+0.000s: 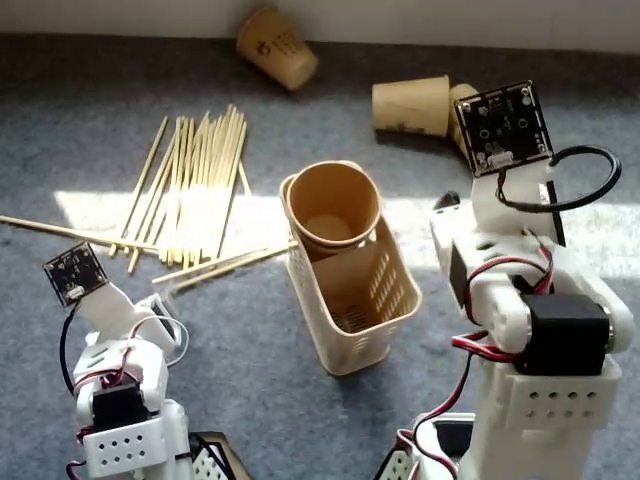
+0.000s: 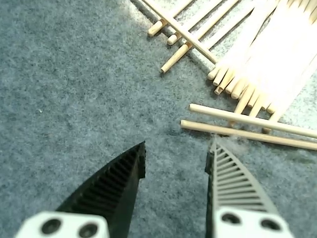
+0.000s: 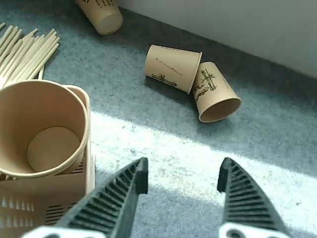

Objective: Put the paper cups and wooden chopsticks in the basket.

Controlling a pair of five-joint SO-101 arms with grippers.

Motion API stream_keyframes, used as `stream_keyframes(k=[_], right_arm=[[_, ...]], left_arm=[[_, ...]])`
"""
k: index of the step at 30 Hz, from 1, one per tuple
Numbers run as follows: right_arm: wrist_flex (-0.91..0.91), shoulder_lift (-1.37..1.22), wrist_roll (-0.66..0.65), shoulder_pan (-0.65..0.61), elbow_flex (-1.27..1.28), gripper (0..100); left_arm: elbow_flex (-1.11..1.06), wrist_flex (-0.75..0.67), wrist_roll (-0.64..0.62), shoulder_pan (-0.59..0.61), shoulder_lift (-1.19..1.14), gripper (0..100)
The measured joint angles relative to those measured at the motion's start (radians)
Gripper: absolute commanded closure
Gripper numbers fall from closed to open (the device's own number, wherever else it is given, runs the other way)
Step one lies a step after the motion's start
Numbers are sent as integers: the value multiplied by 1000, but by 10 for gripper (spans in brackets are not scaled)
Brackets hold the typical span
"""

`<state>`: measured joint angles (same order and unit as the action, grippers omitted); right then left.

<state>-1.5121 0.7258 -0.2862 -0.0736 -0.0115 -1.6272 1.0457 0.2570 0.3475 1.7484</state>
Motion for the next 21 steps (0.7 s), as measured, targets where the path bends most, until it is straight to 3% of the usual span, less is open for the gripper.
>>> stream_keyframes(k=[7,13,21], right_arm=[[414,-66,-31,178,204,765],[875,-276,-28,190,488,765],[1185,-674,141,210,450,764]], left_arm=[[0,0,0,0,0,786],[0,0,0,-17,0,786],[0,0,0,-18,0,786]])
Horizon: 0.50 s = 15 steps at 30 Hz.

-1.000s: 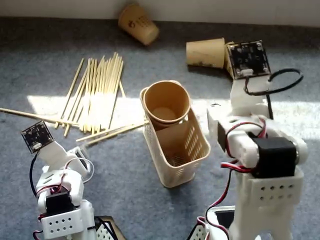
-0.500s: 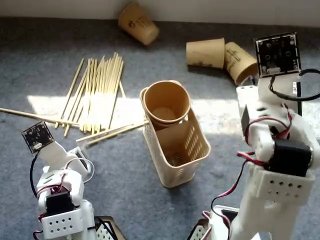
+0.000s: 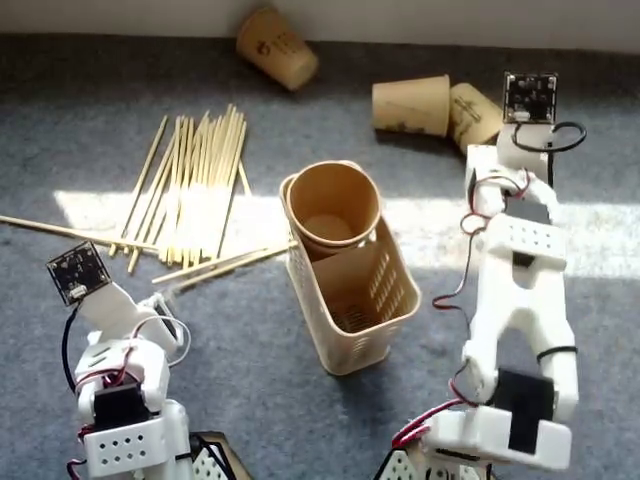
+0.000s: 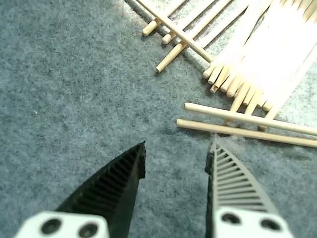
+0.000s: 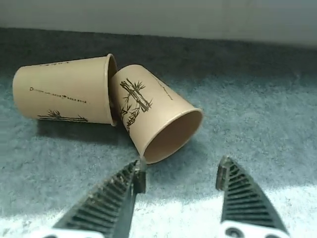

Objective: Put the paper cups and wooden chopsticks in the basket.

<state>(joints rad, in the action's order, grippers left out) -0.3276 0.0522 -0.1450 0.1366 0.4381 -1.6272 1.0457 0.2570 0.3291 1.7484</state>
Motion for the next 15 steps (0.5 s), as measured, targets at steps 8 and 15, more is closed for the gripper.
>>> stream_keyframes(k=[8,15], right_arm=[[26,-215,29,3,-123,764],[29,-285,78,3,-201,764]], left_arm=[[-17,-3,0,0,0,786],[-18,-3,0,0,0,786]])
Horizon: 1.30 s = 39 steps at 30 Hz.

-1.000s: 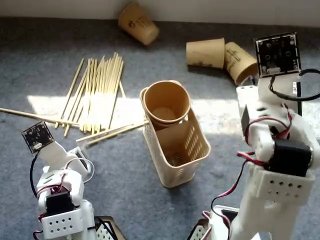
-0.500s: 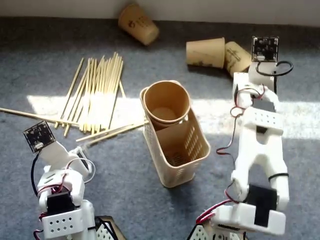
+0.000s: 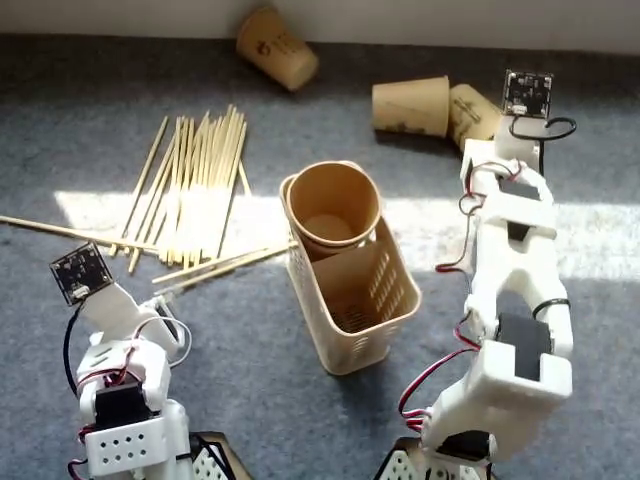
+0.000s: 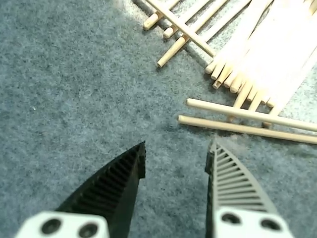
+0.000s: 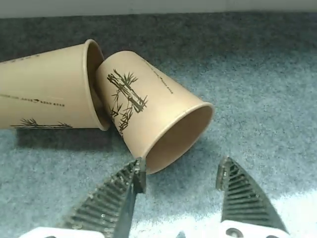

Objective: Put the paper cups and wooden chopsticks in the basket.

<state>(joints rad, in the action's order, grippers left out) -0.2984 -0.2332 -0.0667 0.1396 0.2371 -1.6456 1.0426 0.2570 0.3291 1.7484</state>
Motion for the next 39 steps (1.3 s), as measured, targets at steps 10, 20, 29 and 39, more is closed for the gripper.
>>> stream_keyframes(k=[10,20,29,39], right_arm=[[2,-218,20,0,-186,765],[2,-400,21,0,-365,853],[-6,-430,21,0,-384,995],[-333,-430,21,49,-617,994]], left_arm=[[0,0,0,0,0,786],[0,0,0,0,0,786],[0,0,0,0,0,786],[0,0,0,0,0,786]])
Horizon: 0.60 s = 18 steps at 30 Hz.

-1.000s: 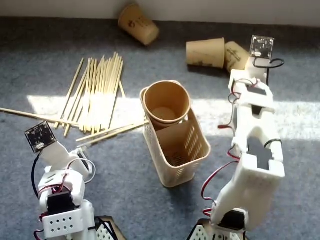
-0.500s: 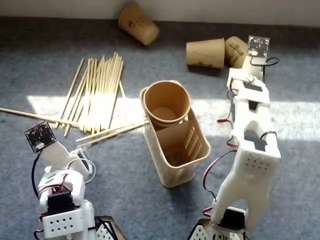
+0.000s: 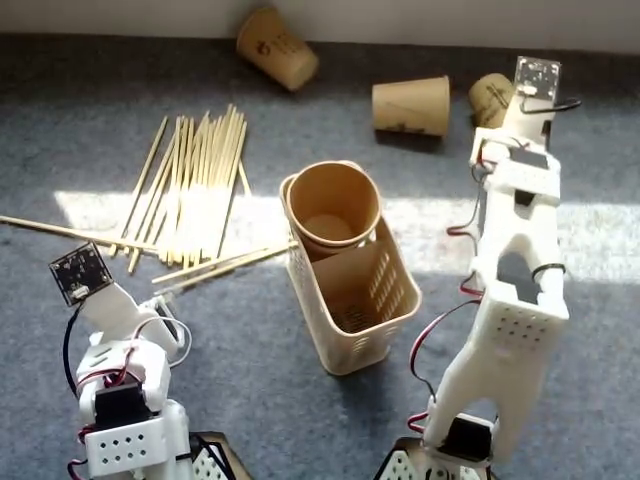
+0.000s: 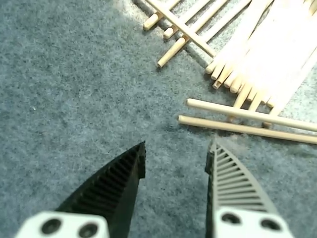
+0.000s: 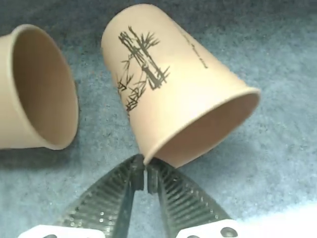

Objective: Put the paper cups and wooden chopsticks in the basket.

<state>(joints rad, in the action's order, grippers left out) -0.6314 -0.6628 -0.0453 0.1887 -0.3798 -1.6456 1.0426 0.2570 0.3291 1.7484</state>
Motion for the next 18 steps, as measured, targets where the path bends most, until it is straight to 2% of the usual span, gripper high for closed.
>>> stream_keyframes(k=[8,18], right_arm=[[-459,0,0,11,-345,994],[-1076,2,-2,-20,-967,994]], left_arm=[[0,0,0,0,0,786],[0,0,0,0,0,786]])
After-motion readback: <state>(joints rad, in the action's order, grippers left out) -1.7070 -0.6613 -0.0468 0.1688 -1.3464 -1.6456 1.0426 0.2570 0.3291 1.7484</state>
